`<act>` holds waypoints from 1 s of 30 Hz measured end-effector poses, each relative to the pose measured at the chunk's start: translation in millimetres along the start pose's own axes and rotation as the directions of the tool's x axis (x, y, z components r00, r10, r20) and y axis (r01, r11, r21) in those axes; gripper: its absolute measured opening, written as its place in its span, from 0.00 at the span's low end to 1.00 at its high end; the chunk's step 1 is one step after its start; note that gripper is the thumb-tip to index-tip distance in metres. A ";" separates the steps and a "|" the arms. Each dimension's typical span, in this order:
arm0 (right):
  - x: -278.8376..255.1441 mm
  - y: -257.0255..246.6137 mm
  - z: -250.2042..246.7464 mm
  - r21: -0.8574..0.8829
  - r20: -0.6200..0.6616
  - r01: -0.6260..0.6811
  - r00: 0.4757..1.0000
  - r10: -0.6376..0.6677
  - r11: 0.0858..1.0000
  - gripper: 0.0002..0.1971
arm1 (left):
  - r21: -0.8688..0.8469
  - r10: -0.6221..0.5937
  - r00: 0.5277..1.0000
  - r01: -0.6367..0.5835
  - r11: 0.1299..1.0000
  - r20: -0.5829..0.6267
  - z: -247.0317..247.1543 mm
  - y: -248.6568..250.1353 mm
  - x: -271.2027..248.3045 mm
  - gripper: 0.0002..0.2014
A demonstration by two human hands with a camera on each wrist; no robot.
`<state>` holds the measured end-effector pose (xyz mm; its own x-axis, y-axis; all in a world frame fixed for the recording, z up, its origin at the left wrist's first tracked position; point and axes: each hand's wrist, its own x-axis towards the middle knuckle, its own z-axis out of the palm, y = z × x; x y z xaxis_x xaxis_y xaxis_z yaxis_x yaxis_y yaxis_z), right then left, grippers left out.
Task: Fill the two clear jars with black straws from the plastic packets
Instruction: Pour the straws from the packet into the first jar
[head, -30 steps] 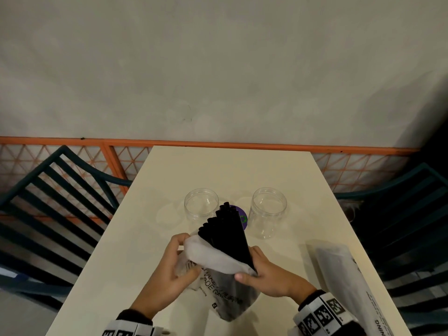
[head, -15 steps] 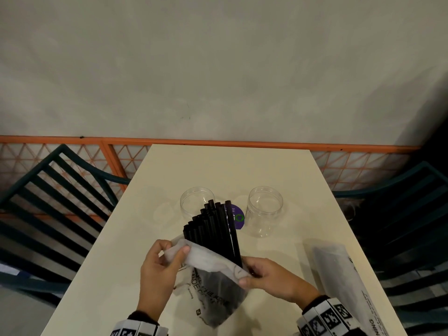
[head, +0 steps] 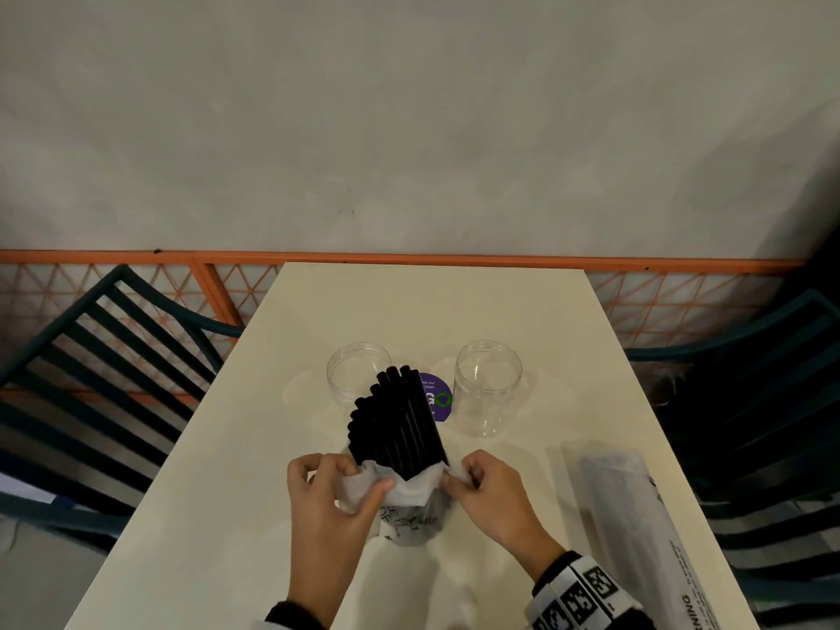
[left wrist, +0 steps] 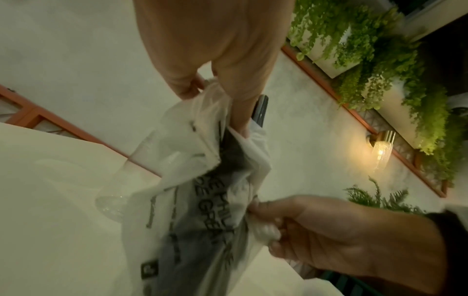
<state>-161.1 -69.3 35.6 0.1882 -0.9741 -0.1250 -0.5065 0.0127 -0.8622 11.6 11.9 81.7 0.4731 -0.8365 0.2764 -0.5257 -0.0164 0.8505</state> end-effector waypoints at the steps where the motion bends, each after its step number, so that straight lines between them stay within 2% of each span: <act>1: 0.0 0.3 -0.7 0.039 0.018 -0.006 1.000 0.005 0.999 0.13 | 0.000 -0.002 1.000 0.002 1.000 -0.029 4.0 0.9 -3.4 0.18; 4: -3.1 -0.7 -5.8 0.280 0.155 -0.070 0.987 0.027 0.958 0.08 | -0.008 -0.026 0.992 0.025 1.000 -0.124 15.5 4.1 -13.9 0.20; 5: -5.7 -1.5 -8.0 0.355 0.220 -0.097 0.975 0.017 0.930 0.10 | -0.001 -0.025 0.988 0.025 1.000 -0.152 18.7 4.6 -16.5 0.21; 7: -11.8 -1.9 -11.2 0.438 0.323 -0.137 0.946 -0.013 0.889 0.20 | 0.020 0.006 0.983 -0.002 1.000 -0.181 23.0 4.7 -21.4 0.21; 9: -16.2 -3.4 -13.1 0.425 0.322 -0.124 0.947 -0.021 0.897 0.27 | 0.035 0.073 0.987 -0.068 0.997 -0.147 25.8 6.3 -28.0 0.18; 11: -15.4 -4.1 -13.8 0.408 0.255 -0.105 0.967 -0.003 0.907 0.22 | -0.007 0.122 0.991 -0.123 0.992 -0.063 26.0 9.5 -37.9 0.11; 13: -11.5 -2.0 -15.2 0.428 0.208 -0.086 0.978 -0.006 0.900 0.17 | -0.084 0.112 0.993 -0.108 0.991 0.041 22.3 12.1 -47.3 0.12; 15: -9.8 0.0 -17.0 0.429 0.186 -0.044 0.982 -0.040 0.902 0.12 | -0.078 0.113 0.989 -0.106 0.991 0.100 16.4 11.2 -52.3 0.12; 20: -20.3 1.1 -12.2 0.348 0.179 0.064 0.975 -0.134 0.935 0.08 | 0.056 0.068 0.996 -0.071 0.996 0.058 8.6 10.6 -50.1 0.09; 22: -24.7 -1.0 -10.7 0.377 0.260 0.049 0.953 -0.157 0.925 0.13 | 0.072 0.050 0.998 -0.052 0.996 0.032 9.3 9.1 -48.0 0.06; 24: -28.2 -2.5 -8.1 0.410 0.352 0.014 0.920 -0.172 0.912 0.25 | 0.074 0.034 0.999 -0.035 0.997 0.021 10.2 5.7 -44.5 0.06; 25: -29.2 -2.7 -6.4 0.392 0.354 0.022 0.919 -0.173 0.920 0.29 | 0.063 0.044 0.998 -0.046 0.997 0.045 10.5 4.9 -42.5 0.06; 27: -28.9 0.9 -3.7 0.341 0.290 0.059 0.943 -0.164 0.938 0.30 | 0.034 0.111 0.977 -0.119 0.992 0.183 8.1 7.0 -37.5 0.07; 28: -27.8 4.3 -3.9 0.336 0.263 0.065 0.952 -0.160 0.940 0.28 | 0.010 0.148 0.948 -0.158 0.987 0.281 6.0 8.1 -35.0 0.08; 30: -26.3 13.0 -5.8 0.357 0.238 0.059 0.959 -0.151 0.932 0.25 | -0.039 0.171 0.859 -0.174 0.984 0.484 -1.3 9.9 -28.3 0.13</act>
<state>-177.6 -44.8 30.5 0.4575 -0.8829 -0.1061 -0.1607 0.0352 -0.9864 -6.1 36.1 82.9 -0.0254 -0.9858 0.1661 -0.5721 0.1506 0.8063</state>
